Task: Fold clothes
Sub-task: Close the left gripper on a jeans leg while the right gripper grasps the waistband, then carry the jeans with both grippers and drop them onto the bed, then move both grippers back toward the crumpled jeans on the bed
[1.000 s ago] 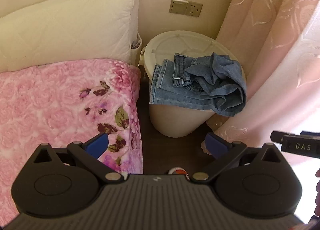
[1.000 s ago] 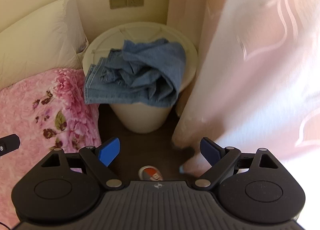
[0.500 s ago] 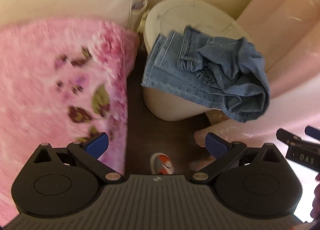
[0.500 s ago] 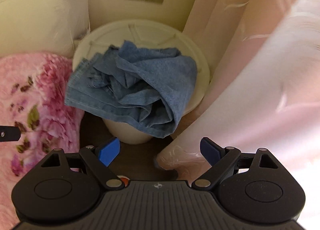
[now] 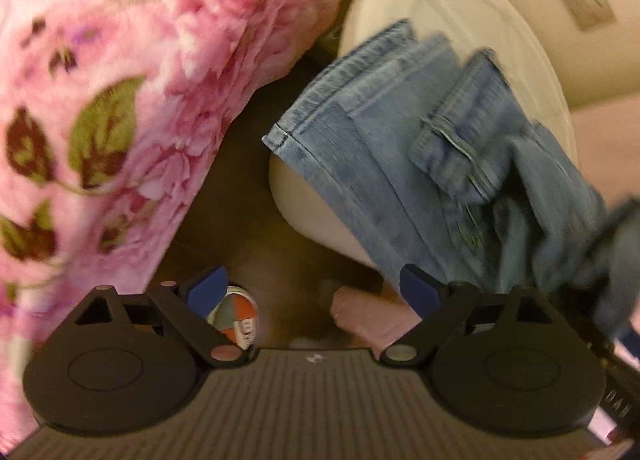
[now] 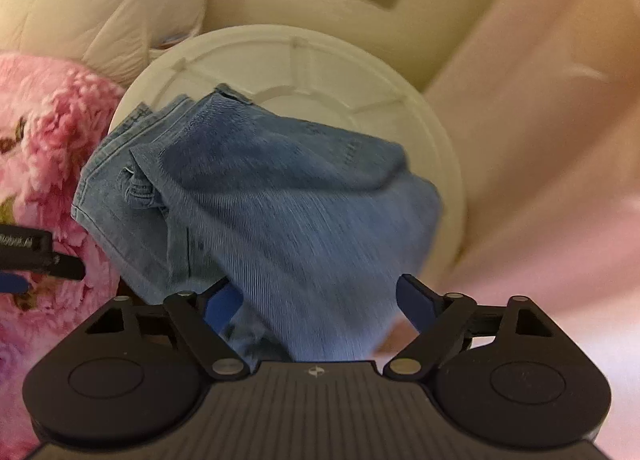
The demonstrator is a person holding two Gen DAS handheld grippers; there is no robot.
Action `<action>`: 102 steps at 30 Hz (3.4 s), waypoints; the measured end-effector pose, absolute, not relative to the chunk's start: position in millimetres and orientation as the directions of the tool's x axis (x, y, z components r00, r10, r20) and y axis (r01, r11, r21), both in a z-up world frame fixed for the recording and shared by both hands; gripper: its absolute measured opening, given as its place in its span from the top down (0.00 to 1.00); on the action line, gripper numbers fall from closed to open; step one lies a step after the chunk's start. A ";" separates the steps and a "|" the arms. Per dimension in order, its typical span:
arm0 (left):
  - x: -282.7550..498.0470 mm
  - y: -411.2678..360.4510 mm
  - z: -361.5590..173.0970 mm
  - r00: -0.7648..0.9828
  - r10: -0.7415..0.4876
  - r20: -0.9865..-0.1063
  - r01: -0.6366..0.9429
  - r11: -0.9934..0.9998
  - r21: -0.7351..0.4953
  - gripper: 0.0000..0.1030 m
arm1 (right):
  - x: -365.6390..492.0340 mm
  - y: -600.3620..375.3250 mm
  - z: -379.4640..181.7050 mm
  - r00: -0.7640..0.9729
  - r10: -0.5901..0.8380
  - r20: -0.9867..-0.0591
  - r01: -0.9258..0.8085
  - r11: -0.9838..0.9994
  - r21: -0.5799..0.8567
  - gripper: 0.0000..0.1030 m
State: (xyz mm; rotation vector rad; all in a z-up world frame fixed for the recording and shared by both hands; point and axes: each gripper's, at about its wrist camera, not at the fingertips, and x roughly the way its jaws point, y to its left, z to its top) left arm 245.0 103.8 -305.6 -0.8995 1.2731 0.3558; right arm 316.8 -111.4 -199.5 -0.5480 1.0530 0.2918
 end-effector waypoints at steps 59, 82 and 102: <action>-81.6 225.5 -30.7 0.784 0.519 -0.340 -0.555 0.340 -0.759 0.98 | 265.9 22.1 -6.3 -0.046 0.843 -0.536 -0.812 0.281 0.511 0.87; -583.4 108.4 4.0 -0.017 0.540 -0.841 -0.852 -0.449 -0.270 0.66 | -271.1 193.7 -31.1 -0.372 0.377 -0.848 -0.901 -0.367 0.232 0.40; -445.2 -16.7 -15.7 -0.195 0.438 -0.877 -0.790 -0.601 -0.125 0.40 | -253.1 102.4 -31.9 -0.367 0.292 -0.883 -0.760 -0.642 0.104 0.28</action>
